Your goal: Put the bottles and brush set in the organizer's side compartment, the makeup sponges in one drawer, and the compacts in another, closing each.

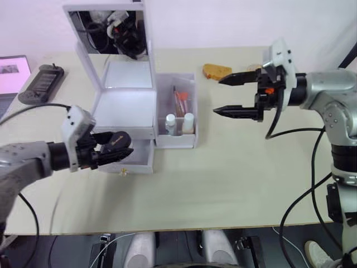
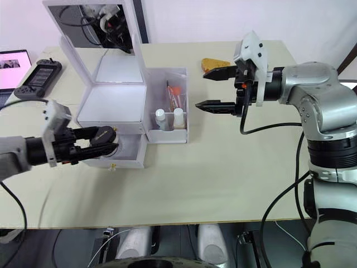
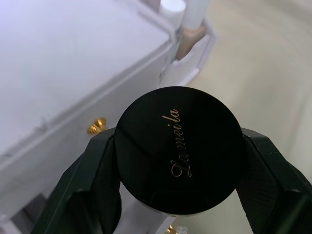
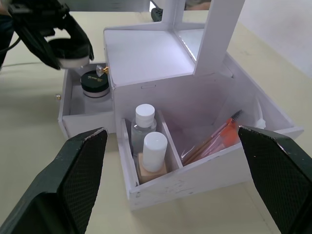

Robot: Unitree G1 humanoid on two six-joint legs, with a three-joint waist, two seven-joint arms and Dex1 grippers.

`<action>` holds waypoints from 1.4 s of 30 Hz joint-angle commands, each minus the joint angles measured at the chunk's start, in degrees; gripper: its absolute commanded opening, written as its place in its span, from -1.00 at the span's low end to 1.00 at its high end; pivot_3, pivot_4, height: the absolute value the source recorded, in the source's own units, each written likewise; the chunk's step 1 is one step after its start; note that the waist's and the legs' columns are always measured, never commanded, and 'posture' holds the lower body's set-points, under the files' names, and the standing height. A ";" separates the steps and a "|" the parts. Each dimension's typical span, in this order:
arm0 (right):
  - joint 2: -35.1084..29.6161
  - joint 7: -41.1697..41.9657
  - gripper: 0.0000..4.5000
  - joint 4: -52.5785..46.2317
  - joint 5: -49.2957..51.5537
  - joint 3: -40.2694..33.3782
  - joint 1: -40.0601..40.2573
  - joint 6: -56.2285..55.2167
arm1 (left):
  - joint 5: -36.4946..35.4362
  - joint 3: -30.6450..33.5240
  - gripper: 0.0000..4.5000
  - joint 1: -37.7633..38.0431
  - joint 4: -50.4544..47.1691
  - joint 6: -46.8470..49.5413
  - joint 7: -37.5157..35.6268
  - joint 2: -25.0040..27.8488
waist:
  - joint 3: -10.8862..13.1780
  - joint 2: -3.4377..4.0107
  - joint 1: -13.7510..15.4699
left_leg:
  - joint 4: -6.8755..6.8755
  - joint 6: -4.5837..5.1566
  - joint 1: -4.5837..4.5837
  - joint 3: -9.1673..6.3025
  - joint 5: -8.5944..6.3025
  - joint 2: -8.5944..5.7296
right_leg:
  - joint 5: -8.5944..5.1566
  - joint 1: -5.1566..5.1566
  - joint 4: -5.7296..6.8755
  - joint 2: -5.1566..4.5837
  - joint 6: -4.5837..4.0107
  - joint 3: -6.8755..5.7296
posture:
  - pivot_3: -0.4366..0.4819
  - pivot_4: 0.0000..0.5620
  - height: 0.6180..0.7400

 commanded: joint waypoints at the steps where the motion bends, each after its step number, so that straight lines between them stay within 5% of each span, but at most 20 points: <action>1: -1.08 -0.15 1.00 -1.77 0.54 -2.04 -0.88 -0.11 | 2.11 -1.29 0.19 0.74 -1.11 -2.47 0.82 -1.16 | 0.00 0.01 -0.07 | 0.00 0.00 0.00 0.00 0.00 0.00 | 0.00 0.00 -0.01 0.00 0.00 0.00 | -0.05 -0.47 1.00; 18: -1.98 -0.16 1.00 -1.08 0.33 -2.61 -1.06 -0.23 | 10.49 -10.14 0.19 -4.58 3.88 -4.93 3.71 -5.67 | 0.00 0.00 0.26 | 0.06 0.00 0.00 0.00 0.00 0.00 | 0.00 0.03 0.00 0.00 0.00 0.00 | -0.05 -0.47 1.00; 42: -1.72 -1.90 1.00 -2.28 0.76 -2.84 -0.85 0.21 | 13.87 -12.90 0.19 -6.38 4.26 -6.15 1.52 -8.10 | 0.00 0.00 0.27 | 0.06 0.00 0.01 0.00 0.00 0.00 | 0.01 0.05 -0.01 0.00 0.01 0.00 | -0.05 -0.47 1.00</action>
